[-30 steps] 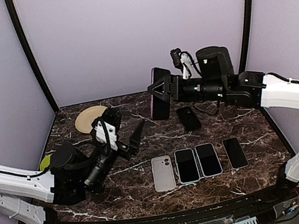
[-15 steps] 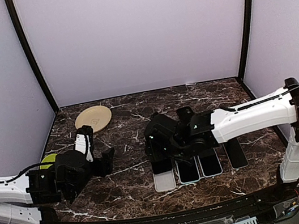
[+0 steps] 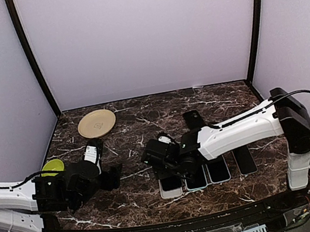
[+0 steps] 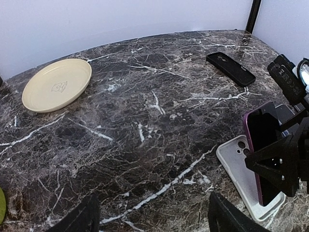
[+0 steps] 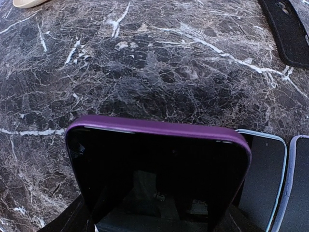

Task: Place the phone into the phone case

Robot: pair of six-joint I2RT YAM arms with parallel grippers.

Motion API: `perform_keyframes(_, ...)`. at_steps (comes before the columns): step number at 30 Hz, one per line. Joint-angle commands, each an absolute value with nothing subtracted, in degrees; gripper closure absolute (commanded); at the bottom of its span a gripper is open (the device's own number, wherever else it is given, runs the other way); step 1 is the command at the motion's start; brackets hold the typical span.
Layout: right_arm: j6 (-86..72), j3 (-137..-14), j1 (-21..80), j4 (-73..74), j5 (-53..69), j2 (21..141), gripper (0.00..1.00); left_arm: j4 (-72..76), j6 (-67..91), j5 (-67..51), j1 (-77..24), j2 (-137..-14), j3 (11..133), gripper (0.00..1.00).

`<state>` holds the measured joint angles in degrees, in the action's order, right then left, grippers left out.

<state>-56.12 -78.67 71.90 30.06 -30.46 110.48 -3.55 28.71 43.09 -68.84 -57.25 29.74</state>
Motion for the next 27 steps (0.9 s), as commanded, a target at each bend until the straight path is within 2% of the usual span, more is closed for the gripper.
perform_keyframes(1, -57.8, -81.2, 72.6, 30.4, -31.7, 111.4, 1.00, -3.1, 27.7, 42.8, -68.6, -57.2, 28.7, 0.21)
perform_keyframes(27, -64.3, -84.4, 73.0, 38.3, -25.5, 117.9, 1.00, 5.0, 20.2, 41.8, -68.5, -57.6, 24.8, 0.20)
